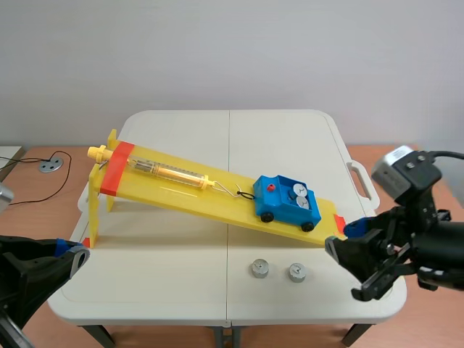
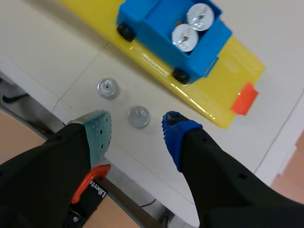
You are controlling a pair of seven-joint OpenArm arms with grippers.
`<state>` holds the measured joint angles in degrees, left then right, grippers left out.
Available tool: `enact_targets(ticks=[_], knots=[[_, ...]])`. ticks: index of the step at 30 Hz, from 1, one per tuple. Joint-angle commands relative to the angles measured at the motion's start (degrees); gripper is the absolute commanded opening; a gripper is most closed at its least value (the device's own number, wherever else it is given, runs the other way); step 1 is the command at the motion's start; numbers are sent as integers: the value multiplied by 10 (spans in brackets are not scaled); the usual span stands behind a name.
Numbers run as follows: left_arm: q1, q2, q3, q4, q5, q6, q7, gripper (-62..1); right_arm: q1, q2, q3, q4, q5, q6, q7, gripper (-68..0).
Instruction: Place the four metal weights on the blue cart on the ramp.
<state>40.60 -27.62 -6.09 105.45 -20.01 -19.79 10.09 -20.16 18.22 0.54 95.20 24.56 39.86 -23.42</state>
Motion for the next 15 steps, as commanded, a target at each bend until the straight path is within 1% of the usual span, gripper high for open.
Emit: enact_targets(ticks=[1, 4, 6, 9, 13, 15], knots=[[-8, 12, -9, 44, -44, -25, -56, -582, 38, -1, -9, 36, -20, 15, 103, -414], [-8, 12, -9, 44, -44, -25, -56, -582, 38, -17, -26, 36, -65, -10, 125, -414], [-8, 12, -9, 44, -44, -25, -56, -582, 40, -28, -39, 30, -89, -19, 137, -414], [-8, 12, -9, 44, -44, -25, -56, -582, 45, -45, -61, 8, -120, -45, 156, -414], [-8, 12, -9, 44, -44, -25, -56, -582, 67, -64, -86, -36, -146, -67, 179, -414], [-8, 12, -9, 44, -44, -25, -56, -582, 79, -75, -94, -58, -154, -82, 191, -414]])
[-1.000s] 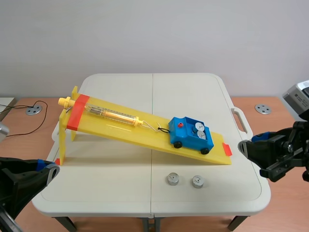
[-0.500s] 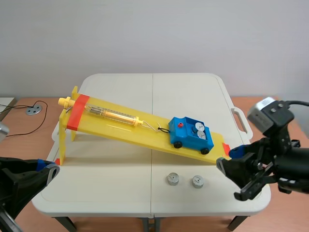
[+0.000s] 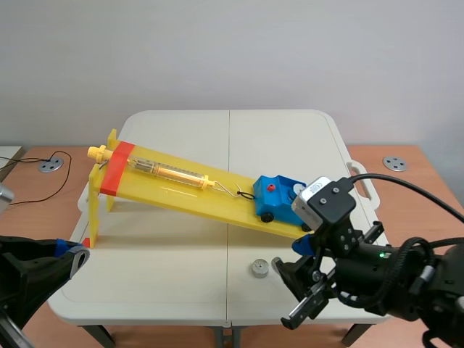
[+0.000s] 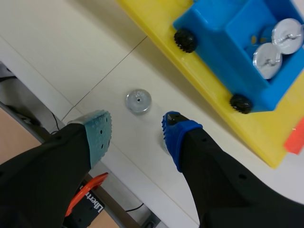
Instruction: Place the four metal weights on the blue cart on the ramp.
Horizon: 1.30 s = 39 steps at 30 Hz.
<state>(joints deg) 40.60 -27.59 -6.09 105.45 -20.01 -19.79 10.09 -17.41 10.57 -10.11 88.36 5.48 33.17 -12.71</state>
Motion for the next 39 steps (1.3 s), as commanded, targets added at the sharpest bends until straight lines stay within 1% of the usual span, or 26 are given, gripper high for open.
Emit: enact_targets(ticks=[1, 5, 8, 11, 13, 17, 21, 26, 30, 34, 39], knots=[[-8, 12, -9, 44, -44, -25, -55, -582, 58, -4, 9, 0, 37, -21, 89, -414], [-8, 12, -9, 44, -44, -25, -55, -582, 80, -25, -2, -38, 37, -25, 97, -414], [-8, 12, -9, 44, -44, -25, -55, -582, 94, -36, -10, -61, 33, -39, 98, -414], [-8, 12, -9, 44, -44, -25, -55, -582, 106, -44, -20, -82, 19, -53, 105, -414], [-8, 12, -9, 44, -44, -25, -55, -582, 114, -47, -28, -93, 14, -56, 108, -414], [-8, 12, -9, 44, -44, -25, -55, -582, 124, -54, -40, -107, -4, -65, 113, -414], [-8, 12, -9, 44, -44, -26, -55, -582, 131, -55, -52, -112, -11, -83, 118, -414], [-8, 12, -9, 44, -44, -26, -55, -582, 138, -57, -58, -123, -16, -99, 122, -414], [-8, 12, -9, 44, -44, -26, -55, -582, 151, -63, -60, -140, -23, -98, 132, -414], [-8, 12, -9, 44, -44, -26, -55, -582, 165, -65, -73, -158, -23, -98, 131, -414], [-8, 12, -9, 44, -44, -26, -55, -582, 168, -65, -87, -164, -23, -99, 133, -414]])
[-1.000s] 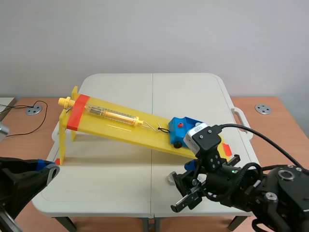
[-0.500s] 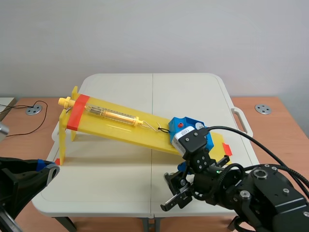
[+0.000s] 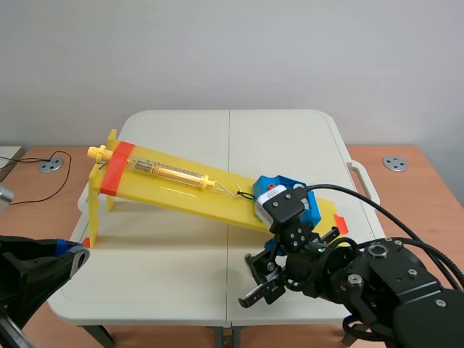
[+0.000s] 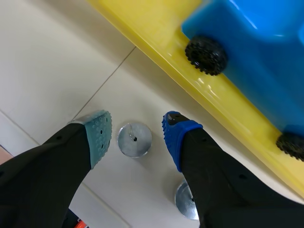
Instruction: Place the four metal weights on the blue cart on the ramp.
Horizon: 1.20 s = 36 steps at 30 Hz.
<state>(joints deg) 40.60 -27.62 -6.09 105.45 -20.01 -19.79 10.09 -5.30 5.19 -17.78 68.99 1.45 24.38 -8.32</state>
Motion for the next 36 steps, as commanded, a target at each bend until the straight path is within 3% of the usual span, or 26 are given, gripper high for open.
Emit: enact_targets(ticks=[1, 36], knots=[[-8, 12, -9, 44, -44, -26, -55, -582, 47, -11, -12, 29, 17, -11, 87, -414], [-8, 12, -9, 44, -44, -26, -56, -582, 47, -11, -38, -13, 17, -13, 83, -431]])
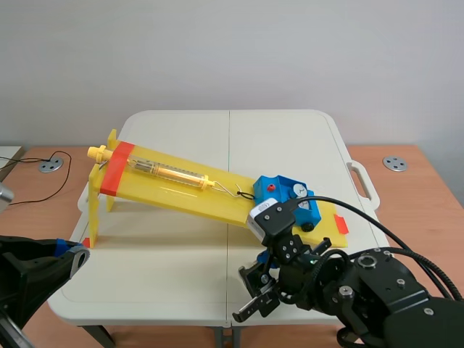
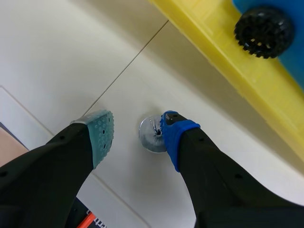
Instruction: Place the four metal weights on the blue cart on the ramp.
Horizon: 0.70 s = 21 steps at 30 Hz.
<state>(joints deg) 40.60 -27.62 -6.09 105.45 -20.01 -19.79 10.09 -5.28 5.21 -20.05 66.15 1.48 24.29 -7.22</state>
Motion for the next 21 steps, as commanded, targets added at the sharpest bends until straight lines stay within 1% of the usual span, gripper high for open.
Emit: enact_targets(ticks=[1, 3, 5, 9, 13, 17, 21], knots=[[-8, 12, -9, 44, -44, -26, -56, -582, 47, -11, -17, 15, 16, -14, 73, -431], [-8, 12, -9, 44, -44, -26, -56, -582, 47, -11, -18, 15, 15, -23, 72, -432], [-8, 12, -9, 44, -44, -26, -56, -582, 47, -11, -18, 15, 15, -25, 70, -433], [-8, 12, -9, 44, -44, -26, -56, -582, 47, -11, -18, 15, 15, -26, 58, -498], [-8, 12, -9, 44, -44, -26, -56, -582, 46, -9, -18, 15, 15, -50, 39, -559], [-8, 12, -9, 44, -44, -26, -56, -582, 46, -7, -18, 15, 3, -64, 19, -620], [-8, 12, -9, 44, -44, -26, -56, -582, 46, -6, -18, 15, -12, -65, 8, -669]])
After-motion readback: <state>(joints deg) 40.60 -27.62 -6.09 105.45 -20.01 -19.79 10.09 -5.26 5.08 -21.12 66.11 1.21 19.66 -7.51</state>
